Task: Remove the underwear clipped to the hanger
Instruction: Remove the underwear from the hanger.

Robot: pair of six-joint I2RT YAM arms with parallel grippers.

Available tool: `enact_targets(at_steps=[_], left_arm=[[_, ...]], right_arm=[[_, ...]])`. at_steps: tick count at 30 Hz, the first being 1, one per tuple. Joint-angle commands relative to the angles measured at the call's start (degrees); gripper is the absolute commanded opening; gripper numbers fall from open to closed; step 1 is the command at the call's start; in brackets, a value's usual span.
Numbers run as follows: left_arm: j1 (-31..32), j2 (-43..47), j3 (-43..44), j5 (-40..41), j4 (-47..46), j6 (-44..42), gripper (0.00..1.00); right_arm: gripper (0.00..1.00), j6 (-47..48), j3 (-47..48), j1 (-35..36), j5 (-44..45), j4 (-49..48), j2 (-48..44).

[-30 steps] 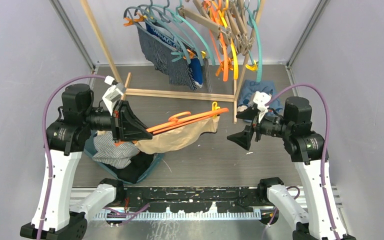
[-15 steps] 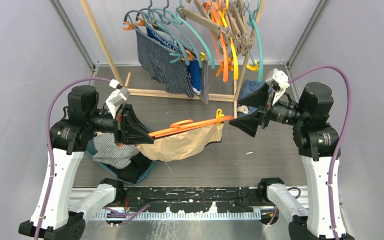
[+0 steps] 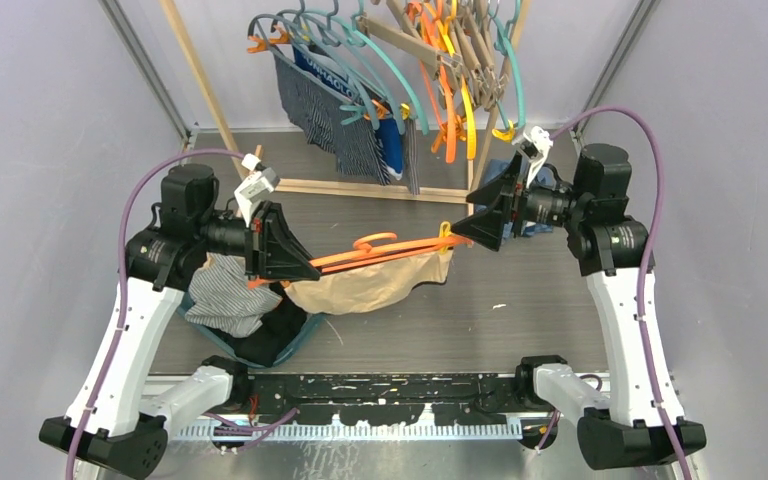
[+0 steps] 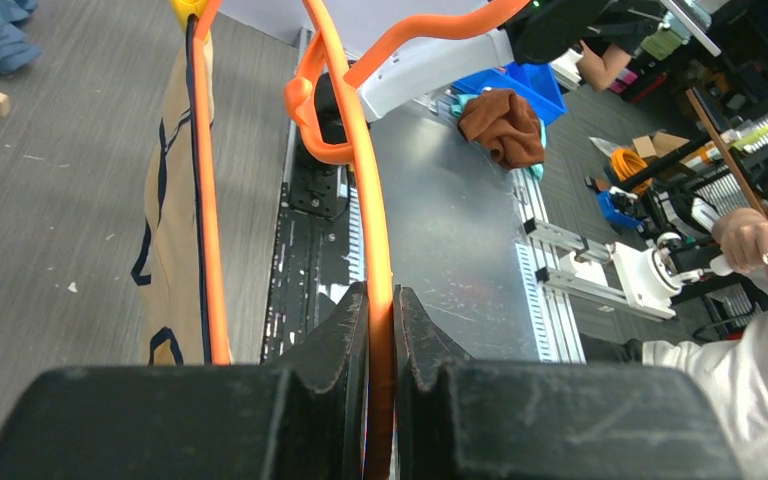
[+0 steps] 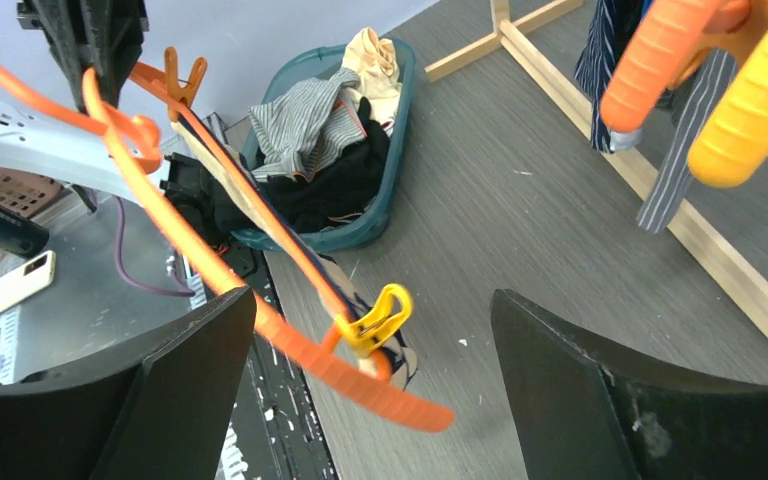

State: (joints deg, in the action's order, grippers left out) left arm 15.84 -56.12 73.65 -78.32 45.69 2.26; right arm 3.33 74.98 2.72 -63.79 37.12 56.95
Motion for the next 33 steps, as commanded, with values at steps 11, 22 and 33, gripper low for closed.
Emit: enact_targets(at_steps=[11, 22, 33], left_arm=[[1.03, -0.49, -0.99, -6.84, -2.4, -4.73, 0.0], [1.02, -0.75, -1.58, -8.52, 0.53, -9.56, 0.0], [0.95, -0.81, -2.77, -6.23, 1.0, -12.26, 0.0]], right_arm=[[0.93, 4.93, -6.07, 5.28, -6.51, 2.27, 3.12], [0.9, 19.31, -5.79, 5.23, -9.29, 14.59, 3.95], [0.9, 20.72, -3.96, 3.93, -11.7, 17.99, 3.61]])
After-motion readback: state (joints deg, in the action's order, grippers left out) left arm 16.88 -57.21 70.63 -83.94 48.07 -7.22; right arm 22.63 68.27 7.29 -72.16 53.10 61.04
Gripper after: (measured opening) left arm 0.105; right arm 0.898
